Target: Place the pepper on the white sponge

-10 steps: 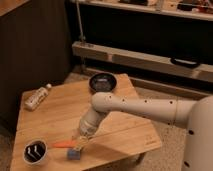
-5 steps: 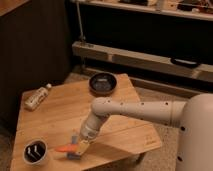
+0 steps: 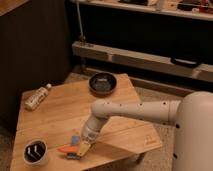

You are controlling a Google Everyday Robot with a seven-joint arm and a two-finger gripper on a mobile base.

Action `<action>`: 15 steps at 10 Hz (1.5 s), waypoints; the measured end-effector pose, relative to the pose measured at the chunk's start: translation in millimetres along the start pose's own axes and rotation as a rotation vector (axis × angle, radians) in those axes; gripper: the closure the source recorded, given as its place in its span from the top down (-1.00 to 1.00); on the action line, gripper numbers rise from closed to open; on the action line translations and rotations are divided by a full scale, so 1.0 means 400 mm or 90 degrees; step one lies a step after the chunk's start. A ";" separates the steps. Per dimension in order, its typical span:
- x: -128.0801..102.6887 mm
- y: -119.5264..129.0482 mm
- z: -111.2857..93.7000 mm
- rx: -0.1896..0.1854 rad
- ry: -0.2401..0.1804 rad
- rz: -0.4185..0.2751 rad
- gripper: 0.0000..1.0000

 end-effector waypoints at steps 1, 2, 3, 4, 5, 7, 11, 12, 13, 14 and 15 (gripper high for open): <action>0.004 -0.002 0.003 -0.001 0.001 0.006 -1.00; 0.005 -0.004 0.006 -0.001 0.001 0.012 -1.00; 0.008 -0.008 0.006 0.000 -0.001 0.017 -1.00; 0.010 -0.009 0.007 -0.001 -0.002 0.020 -0.96; 0.009 -0.009 0.008 -0.001 -0.003 0.022 -0.82; 0.008 -0.010 0.007 0.000 -0.007 0.025 -0.41; 0.010 -0.008 0.006 -0.001 -0.015 0.030 0.38; 0.010 -0.008 0.007 -0.002 -0.017 0.031 0.55; 0.009 -0.008 0.008 -0.003 -0.018 0.032 0.60; 0.010 -0.007 0.009 -0.005 -0.018 0.033 0.60; 0.012 -0.006 0.010 -0.006 -0.018 0.034 0.60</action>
